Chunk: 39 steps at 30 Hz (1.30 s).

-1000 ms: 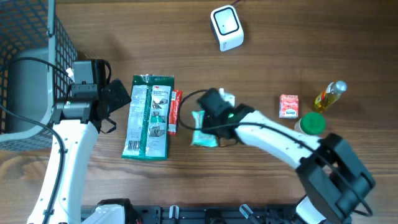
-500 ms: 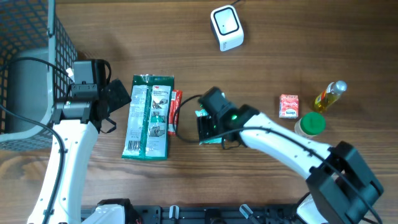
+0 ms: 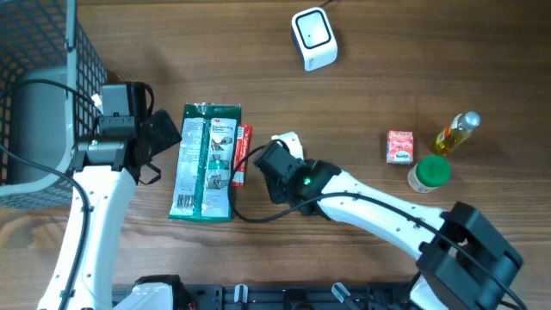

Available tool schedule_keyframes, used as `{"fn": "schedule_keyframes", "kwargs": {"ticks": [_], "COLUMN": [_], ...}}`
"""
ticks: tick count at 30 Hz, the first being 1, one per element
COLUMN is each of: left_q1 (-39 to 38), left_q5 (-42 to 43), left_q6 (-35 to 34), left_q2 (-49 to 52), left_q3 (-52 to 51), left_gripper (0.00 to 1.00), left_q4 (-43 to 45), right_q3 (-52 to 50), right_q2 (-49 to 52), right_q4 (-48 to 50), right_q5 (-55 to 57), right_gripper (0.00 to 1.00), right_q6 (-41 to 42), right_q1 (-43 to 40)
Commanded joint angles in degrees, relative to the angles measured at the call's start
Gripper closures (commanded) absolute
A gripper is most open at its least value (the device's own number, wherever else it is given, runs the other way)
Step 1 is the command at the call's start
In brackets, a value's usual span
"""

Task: Scan the item barcode
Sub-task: 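Lower the right gripper onto the green wipes packet and grasp it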

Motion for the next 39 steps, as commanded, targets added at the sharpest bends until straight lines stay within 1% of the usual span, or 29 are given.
{"fn": "schedule_keyframes", "kwargs": {"ticks": [1,4,5,7,8,9,13,14,15,16,19,20,21,22,24,28,30,32,34,38,39], "left_q1": [0.2,0.2,0.2,0.2,0.2,0.2,0.2,0.2,0.2,0.2,0.2,0.2,0.2,0.2,0.2,0.2,0.2,0.2,0.2,0.2,0.2], "left_q5": [-0.7,-0.7,-0.7,-0.7,-0.7,-0.7,-0.7,-0.7,-0.7,-0.7,-0.7,-0.7,-0.7,-0.7,-0.7,-0.7,-0.7,-0.7,-0.7,-0.7,-0.7], "left_q6": [-0.7,-0.7,-0.7,-0.7,-0.7,-0.7,-0.7,-0.7,-0.7,-0.7,-0.7,-0.7,-0.7,-0.7,-0.7,-0.7,-0.7,-0.7,-0.7,-0.7,-0.7], "left_q2": [0.1,0.1,0.1,0.1,0.1,0.1,0.1,0.1,0.1,0.1,0.1,0.1,0.1,0.1,0.1,0.1,0.1,0.1,0.1,0.1,0.1], "left_q3": [0.5,0.5,0.5,0.5,0.5,0.5,0.5,0.5,0.5,0.5,0.5,0.5,0.5,0.5,0.5,0.5,0.5,0.5,0.5,0.5,0.5], "left_gripper": [0.00,0.00,0.00,0.00,0.00,0.00,0.00,0.00,0.00,0.00,0.00,0.00,0.00,0.00,0.00,0.00,0.00,0.00,0.00,0.00,0.00], "left_q4": [0.1,0.1,0.1,0.1,0.1,0.1,0.1,0.1,0.1,0.1,0.1,0.1,0.1,0.1,0.1,0.1,0.1,0.1,0.1,0.1,0.1], "right_q3": [0.1,0.1,0.1,0.1,0.1,0.1,0.2,1.2,2.9,6.5,15.8,20.0,21.9,22.3,21.9,20.4,20.4,20.4,20.4,20.5,20.9], "right_q2": [4.6,6.1,6.0,6.1,6.0,6.0,6.1,6.0,6.0,6.0,6.0,6.0,6.0,6.0,6.8,11.3,13.4,16.3,18.4,19.4,19.2], "right_q4": [2.1,3.8,4.5,7.5,9.6,11.5,18.6,18.9,17.6,13.4,0.4,-6.3,-10.3,-13.4,-18.4,-23.5,-25.3,-25.9,-25.9,-25.1,-24.8], "right_q5": [-1.6,0.1,1.5,5.5,6.7,7.3,8.1,8.1,8.0,7.4,6.3,2.9,-0.9,-4.2,-7.3,-14.0,-17.8,-21.2,-20.2,-11.7,-10.5], "right_gripper": [0.39,0.40,0.43,0.60,0.65,0.67,0.67,0.62,0.61,0.55,0.44,0.43,0.43,0.43,0.43,0.43,0.45,0.50,0.51,0.51,0.51], "right_q6": [-0.9,-0.9,-1.0,-3.6,-6.2,-8.0,-11.1,-12.0,-11.8,-10.6,-5.1,-1.6,1.1,4.6,10.3,11.1,11.2,11.2,11.0,10.7,9.2], "right_q1": [0.3,0.3,0.3,0.3,0.3,0.3,-0.9,-1.4,-1.9,-2.3,-2.4,-2.4,-2.4,-2.4,-2.3,-2.3,-2.2,-2.2,-2.1,-2.4,-2.7]}}
